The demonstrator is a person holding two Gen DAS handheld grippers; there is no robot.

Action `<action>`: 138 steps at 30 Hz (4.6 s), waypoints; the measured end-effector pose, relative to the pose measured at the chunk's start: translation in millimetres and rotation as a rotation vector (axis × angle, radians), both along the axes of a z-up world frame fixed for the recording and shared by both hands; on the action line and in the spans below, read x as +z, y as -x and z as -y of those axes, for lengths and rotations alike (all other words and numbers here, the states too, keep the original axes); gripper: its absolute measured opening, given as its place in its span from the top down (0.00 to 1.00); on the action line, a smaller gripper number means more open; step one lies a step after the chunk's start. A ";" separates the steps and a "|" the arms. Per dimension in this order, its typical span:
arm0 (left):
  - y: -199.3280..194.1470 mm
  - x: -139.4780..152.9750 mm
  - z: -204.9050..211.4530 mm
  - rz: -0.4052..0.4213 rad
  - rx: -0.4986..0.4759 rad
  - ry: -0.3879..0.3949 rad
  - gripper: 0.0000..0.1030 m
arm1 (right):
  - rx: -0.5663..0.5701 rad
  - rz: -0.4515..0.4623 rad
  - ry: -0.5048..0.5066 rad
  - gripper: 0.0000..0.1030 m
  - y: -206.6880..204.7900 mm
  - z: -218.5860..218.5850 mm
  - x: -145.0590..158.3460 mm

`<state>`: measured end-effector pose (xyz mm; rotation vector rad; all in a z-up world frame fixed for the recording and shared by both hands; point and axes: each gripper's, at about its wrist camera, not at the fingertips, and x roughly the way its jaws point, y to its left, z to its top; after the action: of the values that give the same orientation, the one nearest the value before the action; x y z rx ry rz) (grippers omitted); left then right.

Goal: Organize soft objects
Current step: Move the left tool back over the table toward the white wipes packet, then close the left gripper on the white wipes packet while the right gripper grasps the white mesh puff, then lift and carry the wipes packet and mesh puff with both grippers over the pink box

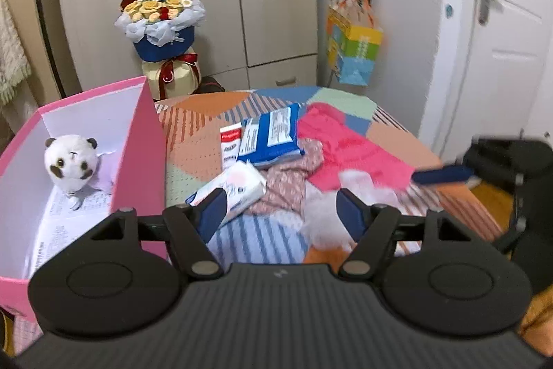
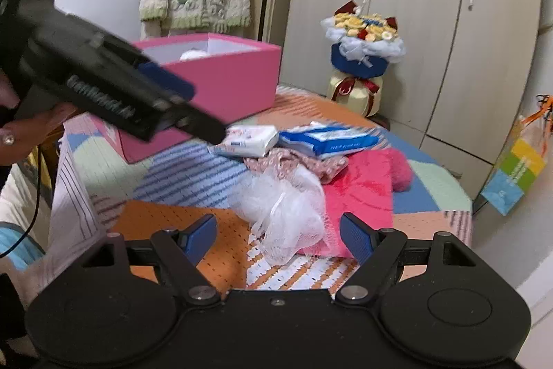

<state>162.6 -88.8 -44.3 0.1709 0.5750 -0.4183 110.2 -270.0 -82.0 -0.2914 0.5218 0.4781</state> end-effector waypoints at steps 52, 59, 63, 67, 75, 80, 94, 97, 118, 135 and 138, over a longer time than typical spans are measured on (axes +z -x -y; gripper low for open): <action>-78.1 -68.7 13.0 -0.053 0.536 0.110 0.16 | -0.103 -0.072 -0.170 0.55 -44.2 4.9 -28.7; -80.2 -70.9 15.9 -0.055 0.556 0.112 0.17 | -0.110 -0.082 -0.197 0.54 -45.4 10.3 -29.1; -77.4 -70.4 13.5 -0.051 0.540 0.109 0.28 | -0.114 -0.085 -0.206 0.54 -46.3 11.1 -28.8; -71.8 -71.4 14.5 -0.027 0.512 0.096 0.31 | -0.127 -0.074 -0.189 0.54 -43.9 9.1 -28.6; -60.5 -70.0 8.2 -0.013 0.479 0.117 0.31 | -0.189 -0.059 -0.213 0.56 -40.3 11.8 -27.6; -49.2 -68.1 3.0 -0.003 0.445 0.132 0.31 | -0.188 -0.055 -0.207 0.57 -32.6 7.8 -25.8; 7.5 -50.2 -19.4 -0.016 0.198 0.143 0.31 | -0.243 -0.142 -0.181 0.57 -7.3 10.0 -16.5; 18.7 -47.8 -26.5 -0.054 0.141 0.141 0.31 | -0.248 -0.180 -0.185 0.57 -2.3 11.0 -14.6; 84.7 -8.5 -91.1 -0.269 -0.051 0.095 0.31 | -0.019 -0.353 -0.166 0.57 50.5 -43.5 39.0; 119.5 63.0 -158.1 -0.096 -0.007 0.094 0.31 | 0.158 -0.233 -0.176 0.57 59.7 -111.7 88.8; 112.4 73.2 -166.0 -0.066 0.012 0.105 0.31 | 0.175 -0.204 -0.187 0.57 50.3 -119.5 98.6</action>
<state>50.2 77.2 29.0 0.0527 0.6174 -0.4428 59.8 -150.5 16.6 -0.1092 0.6485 0.7266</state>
